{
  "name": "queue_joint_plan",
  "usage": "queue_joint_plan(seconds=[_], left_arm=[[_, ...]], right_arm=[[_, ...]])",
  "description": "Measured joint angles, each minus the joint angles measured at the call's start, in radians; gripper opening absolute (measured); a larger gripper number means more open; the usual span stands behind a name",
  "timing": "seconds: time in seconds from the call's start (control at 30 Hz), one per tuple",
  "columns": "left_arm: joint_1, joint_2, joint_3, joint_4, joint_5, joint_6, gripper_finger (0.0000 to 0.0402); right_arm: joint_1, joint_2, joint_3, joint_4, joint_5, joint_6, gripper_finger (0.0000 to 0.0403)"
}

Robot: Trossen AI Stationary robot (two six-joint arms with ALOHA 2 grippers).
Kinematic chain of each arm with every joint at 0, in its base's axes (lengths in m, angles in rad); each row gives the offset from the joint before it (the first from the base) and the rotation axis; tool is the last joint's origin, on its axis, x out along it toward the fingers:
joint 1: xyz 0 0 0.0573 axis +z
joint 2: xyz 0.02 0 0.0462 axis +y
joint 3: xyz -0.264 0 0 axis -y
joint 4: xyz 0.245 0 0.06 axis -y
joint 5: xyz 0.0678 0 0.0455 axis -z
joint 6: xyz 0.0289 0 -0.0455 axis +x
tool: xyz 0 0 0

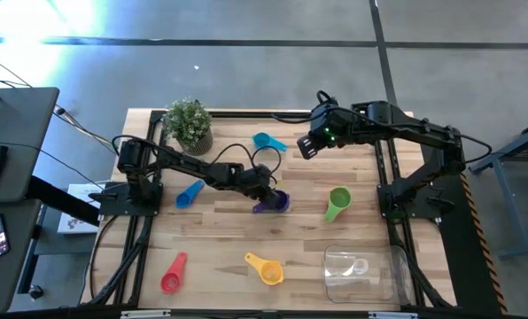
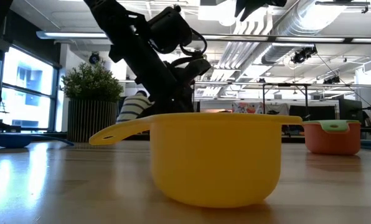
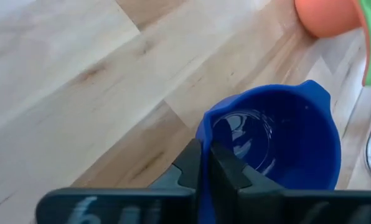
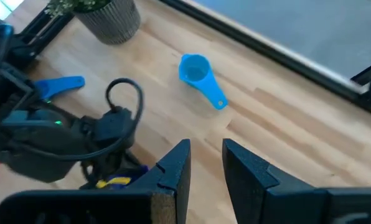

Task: Nest measuring cups in basket
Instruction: Stack the dark blue measuring cup on top of the green measuring cup

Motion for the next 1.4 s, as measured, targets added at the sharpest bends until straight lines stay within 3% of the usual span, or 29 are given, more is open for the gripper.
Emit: queue_joint_plan(seconds=[0.3, 0.53, 0.97, 1.2, 1.4], left_arm=[[-0.001, 0.000, 0.152, -0.231, 0.015, 0.160, 0.0005], [0.017, -0.001, 0.263, -0.435, -0.023, 0.308, 0.0005], [0.038, -0.062, 0.373, -0.564, -0.026, 0.446, 0.0008], [0.041, -0.085, 0.420, -0.594, -0.029, 0.499, 0.0009], [0.027, -0.086, 0.435, -0.603, -0.030, 0.534, 0.0009]], right_arm=[[0.066, 0.000, 0.000, -0.019, -0.105, 0.119, 0.0085], [0.186, 0.000, 0.000, -0.109, -0.101, 0.297, 0.0085], [0.509, 0.031, -0.049, -0.173, 0.103, 0.850, 0.0085], [0.587, 0.067, -0.161, -0.140, 0.163, 1.141, 0.0085], [0.587, 0.088, -0.248, -0.046, 0.172, 1.245, 0.0085]])
